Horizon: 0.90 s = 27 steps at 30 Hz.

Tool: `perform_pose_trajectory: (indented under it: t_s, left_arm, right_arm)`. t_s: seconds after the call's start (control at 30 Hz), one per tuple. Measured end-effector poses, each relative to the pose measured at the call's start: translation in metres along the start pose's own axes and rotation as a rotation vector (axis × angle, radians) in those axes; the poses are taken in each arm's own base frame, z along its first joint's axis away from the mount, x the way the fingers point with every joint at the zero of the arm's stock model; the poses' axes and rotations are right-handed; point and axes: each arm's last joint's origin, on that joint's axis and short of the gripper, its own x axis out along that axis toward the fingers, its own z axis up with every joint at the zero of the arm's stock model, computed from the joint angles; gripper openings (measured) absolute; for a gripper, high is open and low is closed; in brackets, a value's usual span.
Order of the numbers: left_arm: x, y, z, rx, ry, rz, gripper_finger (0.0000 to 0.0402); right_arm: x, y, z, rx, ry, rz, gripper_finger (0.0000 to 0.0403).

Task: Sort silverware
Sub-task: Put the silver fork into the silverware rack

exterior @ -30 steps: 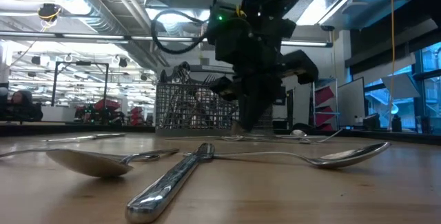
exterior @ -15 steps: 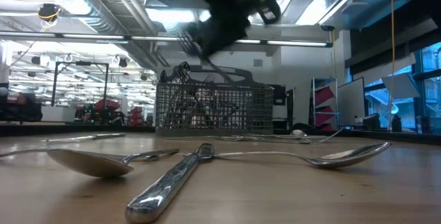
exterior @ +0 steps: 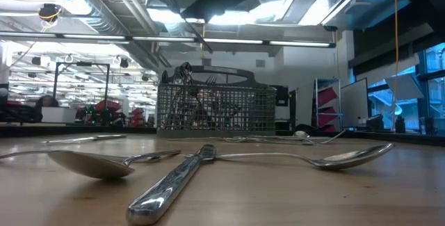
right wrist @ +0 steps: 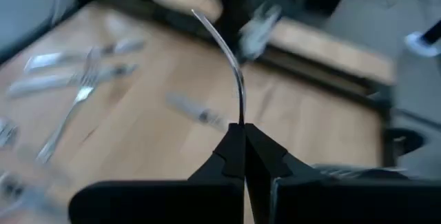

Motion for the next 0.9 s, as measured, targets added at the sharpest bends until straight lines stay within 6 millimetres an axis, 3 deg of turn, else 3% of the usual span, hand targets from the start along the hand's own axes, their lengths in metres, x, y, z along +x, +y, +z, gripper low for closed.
perform_pose_trajectory:
  t_s: [0.23, 0.4, 0.9]
  left_arm:
    - [0.000, 0.000, 0.001, -0.004, -0.036, -0.003, 0.0104]
    - [0.000, 0.000, 0.003, -0.013, -0.088, -0.007, 0.0104]
    - [0.009, 0.001, 0.007, -0.048, -0.113, 0.029, 0.0104]
  right_arm:
    - [-0.025, -0.045, -0.014, 0.029, -0.118, -0.141, 0.0000]
    - [-0.027, -0.061, -0.032, 0.091, -0.196, -0.201, 0.0000]
    - [0.008, -0.049, -0.104, 0.217, -0.151, -0.196, 0.0000]
